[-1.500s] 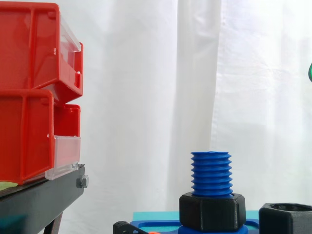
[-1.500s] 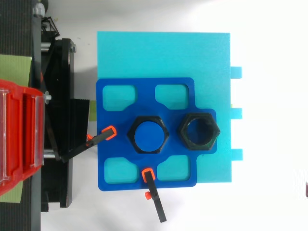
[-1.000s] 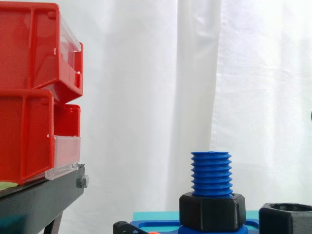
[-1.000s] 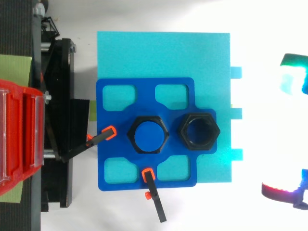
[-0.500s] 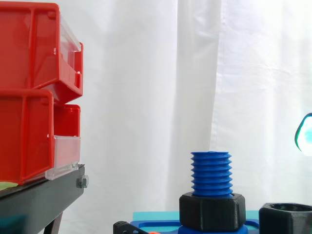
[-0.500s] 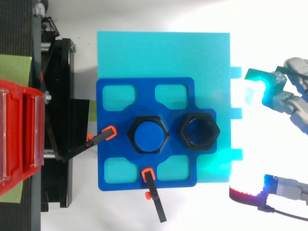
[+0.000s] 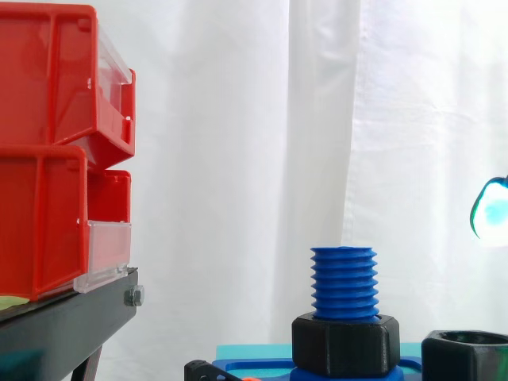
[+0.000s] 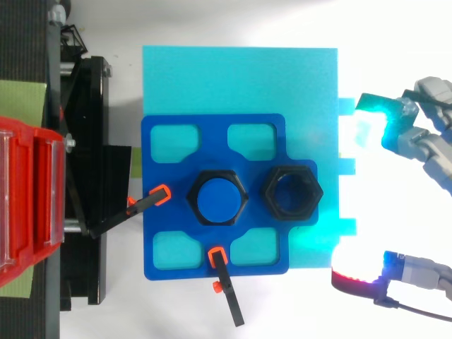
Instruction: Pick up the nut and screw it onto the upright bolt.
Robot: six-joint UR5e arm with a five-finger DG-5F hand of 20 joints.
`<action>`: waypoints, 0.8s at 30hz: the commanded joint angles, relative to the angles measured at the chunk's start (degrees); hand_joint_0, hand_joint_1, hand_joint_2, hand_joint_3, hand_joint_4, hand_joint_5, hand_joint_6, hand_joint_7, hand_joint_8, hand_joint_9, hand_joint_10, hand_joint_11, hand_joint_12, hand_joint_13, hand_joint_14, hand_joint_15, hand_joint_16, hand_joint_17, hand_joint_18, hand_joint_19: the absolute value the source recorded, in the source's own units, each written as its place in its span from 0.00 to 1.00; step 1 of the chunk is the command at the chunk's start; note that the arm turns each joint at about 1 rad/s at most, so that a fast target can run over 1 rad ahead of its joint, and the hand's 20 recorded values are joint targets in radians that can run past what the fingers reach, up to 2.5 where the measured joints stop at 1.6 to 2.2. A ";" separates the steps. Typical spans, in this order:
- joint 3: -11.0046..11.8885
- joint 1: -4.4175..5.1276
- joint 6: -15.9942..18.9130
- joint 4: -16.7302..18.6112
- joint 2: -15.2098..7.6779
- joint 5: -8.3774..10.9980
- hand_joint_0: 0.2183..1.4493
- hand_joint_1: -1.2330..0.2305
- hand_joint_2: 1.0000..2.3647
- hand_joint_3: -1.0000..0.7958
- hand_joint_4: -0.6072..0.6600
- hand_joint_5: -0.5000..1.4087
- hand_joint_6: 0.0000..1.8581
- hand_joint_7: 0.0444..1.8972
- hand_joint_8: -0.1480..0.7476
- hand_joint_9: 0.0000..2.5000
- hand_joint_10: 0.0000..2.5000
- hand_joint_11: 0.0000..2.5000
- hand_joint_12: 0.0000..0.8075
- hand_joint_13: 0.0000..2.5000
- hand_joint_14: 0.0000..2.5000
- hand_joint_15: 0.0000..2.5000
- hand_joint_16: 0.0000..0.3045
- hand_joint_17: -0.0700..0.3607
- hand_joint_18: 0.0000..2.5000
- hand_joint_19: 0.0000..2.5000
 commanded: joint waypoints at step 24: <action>3.87 -1.27 0.32 0.79 -5.12 -1.37 0.14 0.43 0.00 0.28 0.69 0.13 0.27 0.34 0.52 0.12 0.00 0.00 0.57 0.12 0.00 0.00 0.21 0.50 0.08 0.00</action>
